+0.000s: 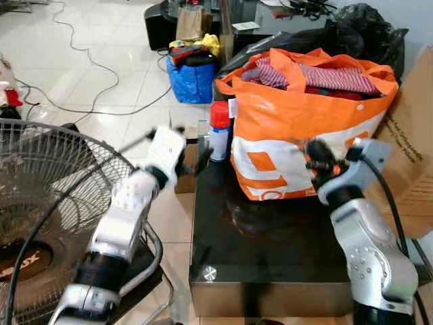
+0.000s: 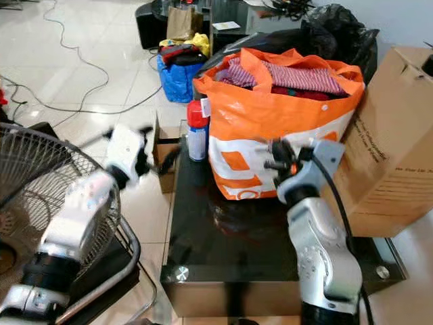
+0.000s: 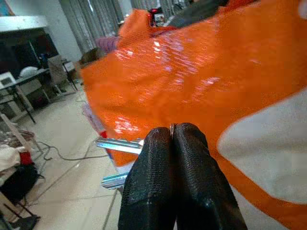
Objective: Hang keys on a hook
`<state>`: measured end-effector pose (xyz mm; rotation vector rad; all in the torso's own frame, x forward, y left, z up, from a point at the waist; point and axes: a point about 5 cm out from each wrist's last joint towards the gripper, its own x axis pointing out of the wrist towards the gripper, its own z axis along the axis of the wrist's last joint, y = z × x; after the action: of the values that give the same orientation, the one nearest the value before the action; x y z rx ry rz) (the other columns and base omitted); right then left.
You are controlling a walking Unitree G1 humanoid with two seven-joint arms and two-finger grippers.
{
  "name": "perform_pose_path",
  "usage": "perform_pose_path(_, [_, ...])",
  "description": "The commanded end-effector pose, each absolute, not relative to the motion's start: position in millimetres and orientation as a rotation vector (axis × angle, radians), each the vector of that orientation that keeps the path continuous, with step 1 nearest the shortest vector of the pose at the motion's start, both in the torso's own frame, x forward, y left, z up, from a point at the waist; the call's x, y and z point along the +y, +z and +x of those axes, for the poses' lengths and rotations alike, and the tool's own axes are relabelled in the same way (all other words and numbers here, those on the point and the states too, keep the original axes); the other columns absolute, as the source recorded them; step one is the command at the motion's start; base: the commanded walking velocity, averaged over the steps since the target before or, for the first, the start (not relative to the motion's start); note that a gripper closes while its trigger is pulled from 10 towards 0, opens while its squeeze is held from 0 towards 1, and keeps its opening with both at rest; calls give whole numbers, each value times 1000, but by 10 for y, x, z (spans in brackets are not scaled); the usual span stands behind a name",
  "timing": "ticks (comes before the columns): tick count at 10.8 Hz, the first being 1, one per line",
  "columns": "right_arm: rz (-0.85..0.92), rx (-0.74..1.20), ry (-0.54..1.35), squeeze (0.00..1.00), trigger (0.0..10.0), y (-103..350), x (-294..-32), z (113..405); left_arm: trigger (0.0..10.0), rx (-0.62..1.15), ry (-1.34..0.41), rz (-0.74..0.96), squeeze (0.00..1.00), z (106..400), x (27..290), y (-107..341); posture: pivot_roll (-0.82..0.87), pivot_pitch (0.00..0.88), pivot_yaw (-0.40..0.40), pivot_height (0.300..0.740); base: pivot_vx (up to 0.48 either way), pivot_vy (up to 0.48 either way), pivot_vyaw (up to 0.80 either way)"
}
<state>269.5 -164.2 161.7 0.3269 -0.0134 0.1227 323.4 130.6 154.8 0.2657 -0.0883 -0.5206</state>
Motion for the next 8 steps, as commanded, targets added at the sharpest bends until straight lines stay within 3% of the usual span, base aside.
perform_pose_path(1, [242, 45, 110, 0, 0, 1549, -1641, 2712, 10000, -96, -503, 270, 302, 3247, 1312, 1569, -76, 0, 16, 740, 0, 0, 0])
perform_pose_path(2, [255, 94, 151, 0, 0, 1488, -1596, 2700, 10000, -86, -505, 300, 302, 3236, 1314, 1524, -76, 0, 16, 740, 0, 0, 0])
perform_pose_path(3, [-215, 377, 267, 0, 0, 1087, -1629, 2598, 10000, -69, -518, 309, 306, 3215, 1303, 1500, -65, 0, 11, 740, 0, 0, 0])
perform_pose_path(5, [-246, 537, 244, 0, 0, 838, -1738, 2504, 10000, -8, -609, 366, 306, 3160, 1303, 1388, -56, 0, 6, 740, 0, 0, 0])
perform_pose_path(6, [-370, 566, 237, 0, 0, 806, -1787, 2494, 10000, 32, -663, 382, 306, 3116, 1312, 1323, -55, 0, 6, 740, 0, 0, 0])
perform_pose_path(7, [-155, 573, 195, 0, 0, 842, -1743, 2515, 10000, 61, -701, 389, 306, 3086, 1309, 1288, -54, 0, 6, 740, 0, 0, 0])
perform_pose_path(8, [-122, 511, 189, 0, 0, 929, -1724, 2590, 10000, 68, -727, 396, 310, 3079, 1300, 1283, -52, 0, 7, 740, 0, 0, 0])
